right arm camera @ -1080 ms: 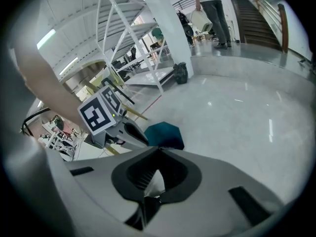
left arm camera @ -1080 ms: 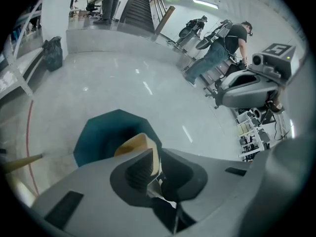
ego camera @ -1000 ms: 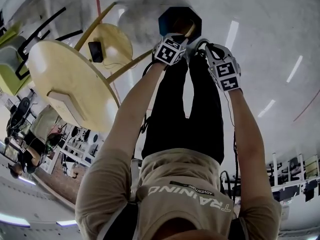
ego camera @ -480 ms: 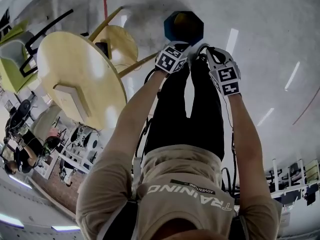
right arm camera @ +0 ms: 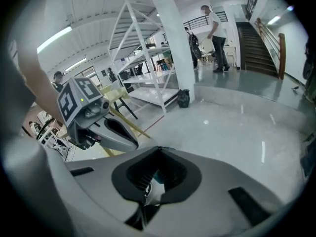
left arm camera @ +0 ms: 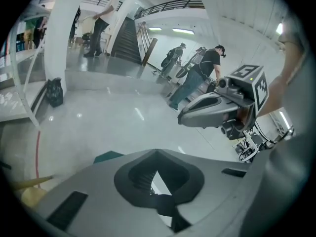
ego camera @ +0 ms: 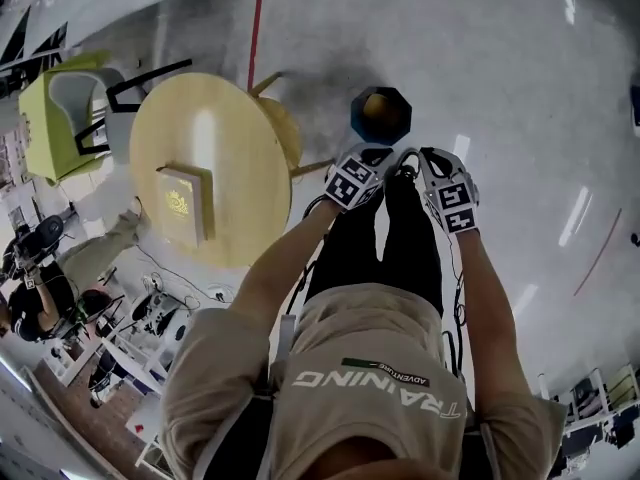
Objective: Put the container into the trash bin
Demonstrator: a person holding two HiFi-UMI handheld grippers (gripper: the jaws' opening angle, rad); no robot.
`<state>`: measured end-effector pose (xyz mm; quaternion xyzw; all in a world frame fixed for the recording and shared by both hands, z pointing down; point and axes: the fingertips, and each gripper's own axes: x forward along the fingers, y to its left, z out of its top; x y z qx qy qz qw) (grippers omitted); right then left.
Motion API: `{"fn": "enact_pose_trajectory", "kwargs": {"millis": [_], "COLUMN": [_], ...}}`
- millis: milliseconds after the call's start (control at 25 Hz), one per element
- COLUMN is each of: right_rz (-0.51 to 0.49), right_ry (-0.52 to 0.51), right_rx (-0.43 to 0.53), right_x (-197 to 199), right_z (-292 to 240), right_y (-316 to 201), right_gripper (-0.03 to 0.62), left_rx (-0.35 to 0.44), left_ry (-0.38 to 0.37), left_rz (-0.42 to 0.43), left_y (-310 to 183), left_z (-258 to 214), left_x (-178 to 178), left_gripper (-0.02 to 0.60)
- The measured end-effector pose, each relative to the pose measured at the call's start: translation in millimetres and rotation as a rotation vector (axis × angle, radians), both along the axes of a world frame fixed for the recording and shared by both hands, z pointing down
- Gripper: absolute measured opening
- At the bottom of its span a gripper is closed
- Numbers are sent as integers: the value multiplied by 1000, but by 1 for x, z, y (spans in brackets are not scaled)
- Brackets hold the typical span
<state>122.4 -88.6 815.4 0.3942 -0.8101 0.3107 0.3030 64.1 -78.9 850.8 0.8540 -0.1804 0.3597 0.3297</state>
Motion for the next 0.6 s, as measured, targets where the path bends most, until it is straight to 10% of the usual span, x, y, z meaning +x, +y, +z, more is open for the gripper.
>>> {"fn": "enact_pose_trajectory", "kwargs": {"millis": [600], "right_rz": [58], "right_ry": [-54], "right_rx": [278], "right_x": [-12], "right_z": [-197], "right_y": [-14], "right_gripper": [3], "left_rx": [272], "left_ry": [136], "left_rz": [-168], "left_y": [-37], "left_z": [-216], "left_x": [-28], "left_gripper": [3]}}
